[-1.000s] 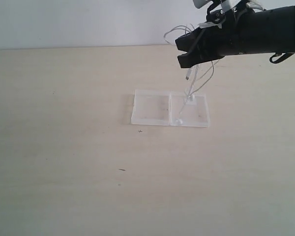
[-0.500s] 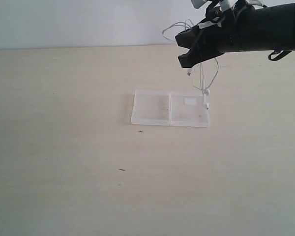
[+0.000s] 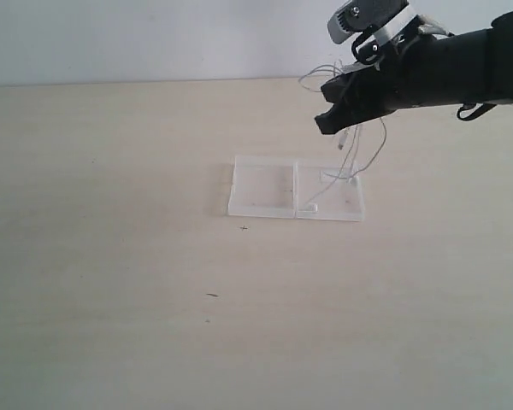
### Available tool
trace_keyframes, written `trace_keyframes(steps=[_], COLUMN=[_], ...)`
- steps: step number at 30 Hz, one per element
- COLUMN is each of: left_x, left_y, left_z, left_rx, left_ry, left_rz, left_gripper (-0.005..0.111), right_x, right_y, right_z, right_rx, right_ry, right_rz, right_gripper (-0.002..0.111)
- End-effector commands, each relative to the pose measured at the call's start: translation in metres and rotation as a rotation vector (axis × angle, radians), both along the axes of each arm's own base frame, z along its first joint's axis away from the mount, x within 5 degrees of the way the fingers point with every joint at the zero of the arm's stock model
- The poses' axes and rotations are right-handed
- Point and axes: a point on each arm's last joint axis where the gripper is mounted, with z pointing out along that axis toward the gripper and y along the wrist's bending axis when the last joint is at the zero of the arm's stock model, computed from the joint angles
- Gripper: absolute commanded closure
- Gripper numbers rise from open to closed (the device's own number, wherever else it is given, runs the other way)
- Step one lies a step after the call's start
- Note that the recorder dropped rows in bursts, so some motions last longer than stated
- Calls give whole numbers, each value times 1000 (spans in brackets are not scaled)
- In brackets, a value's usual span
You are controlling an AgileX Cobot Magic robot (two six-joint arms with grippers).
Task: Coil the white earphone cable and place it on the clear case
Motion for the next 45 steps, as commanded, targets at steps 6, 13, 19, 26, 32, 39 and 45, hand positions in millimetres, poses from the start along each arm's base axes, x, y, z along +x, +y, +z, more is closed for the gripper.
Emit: trace_keyframes(steps=[6,13,19,26,32,39,45], left_x=[0,0,0,0,0,0,0], left_y=[0,0,0,1,1,0,0], left_z=[-1,-2,-2,-2,-2,-2,-2], left_rx=[-11,-10,-10,-6,-6,-5,-5], left_ry=[10,11,12,20,20,19,19], left_rz=[2,3,3,4,4,3,3], left_gripper=[107,107,107,107,107,107,107], right_x=[13,16,1,-21,-24,-26,-23], right_y=[-35,-46,-25,-11,-10,-6,-4], right_z=[5,22,24,7,2,-1,-2], right_rx=[-128,37,223,302,264,277,323], right_ry=[4,-99,-184,-207,-206,-172,-208], right_rz=[-394,-607,-479,-357,-321,-282,-281], right_gripper=[108,108,108,108,108,108,108])
